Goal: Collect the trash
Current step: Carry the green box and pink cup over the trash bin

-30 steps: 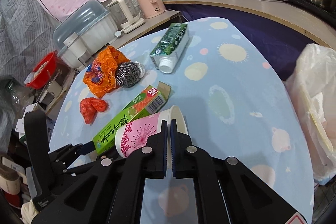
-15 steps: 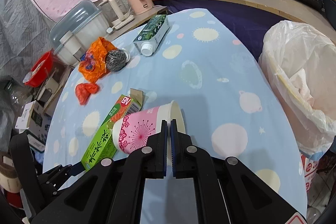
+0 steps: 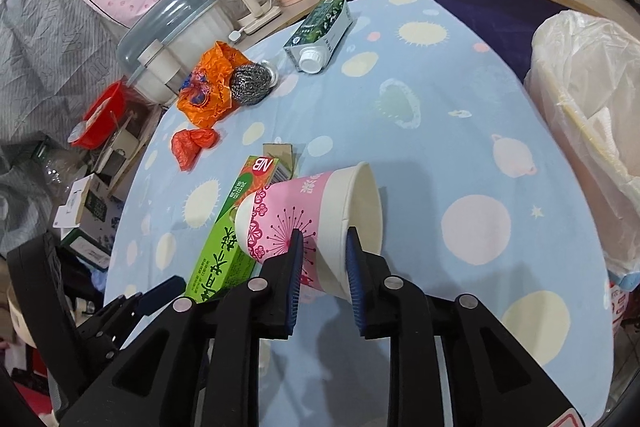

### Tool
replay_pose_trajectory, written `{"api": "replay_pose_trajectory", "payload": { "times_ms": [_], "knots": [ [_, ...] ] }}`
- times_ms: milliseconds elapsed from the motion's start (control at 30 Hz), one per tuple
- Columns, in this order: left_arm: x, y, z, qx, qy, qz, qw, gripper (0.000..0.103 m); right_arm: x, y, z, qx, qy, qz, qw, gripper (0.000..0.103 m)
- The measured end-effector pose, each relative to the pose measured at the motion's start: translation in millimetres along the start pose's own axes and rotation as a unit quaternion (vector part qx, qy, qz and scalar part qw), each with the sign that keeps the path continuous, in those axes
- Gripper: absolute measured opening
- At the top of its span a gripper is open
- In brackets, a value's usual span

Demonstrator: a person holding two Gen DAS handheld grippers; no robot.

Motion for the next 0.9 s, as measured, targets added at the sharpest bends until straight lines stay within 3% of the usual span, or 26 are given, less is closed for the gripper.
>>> {"api": "replay_pose_trajectory", "payload": {
  "times_ms": [33,100,167,500,900],
  "knots": [
    [4,2,0,-0.001,0.0,-0.003,1.0,0.067,1,0,-1,0.0,0.005,-0.001,1.0,0.023],
    [11,5,0,-0.001,-0.01,-0.018,0.9998,0.048,0,0,-4,-0.008,0.002,0.002,1.0,0.023],
    [15,5,0,-0.006,-0.02,-0.031,0.9993,0.043,-1,0,-8,-0.019,0.003,0.006,1.0,0.019],
    [-6,10,2,-0.007,-0.018,-0.011,0.9997,0.038,-26,6,-13,-0.034,-0.008,0.041,0.999,0.005],
    [-58,36,30,0.009,-0.043,0.036,0.9984,0.038,-85,24,8,-0.009,-0.021,0.114,0.993,0.005]
  ]
}}
Point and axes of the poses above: each gripper's, at about its wrist camera, not at the fingertips, and x roughly the way its jaws point, z to its right, y to its top, the point moved 4 cm from there along x, roughly the way its jaws point, and after that the axes turned 1 degree about y, right-handed, at the moved point
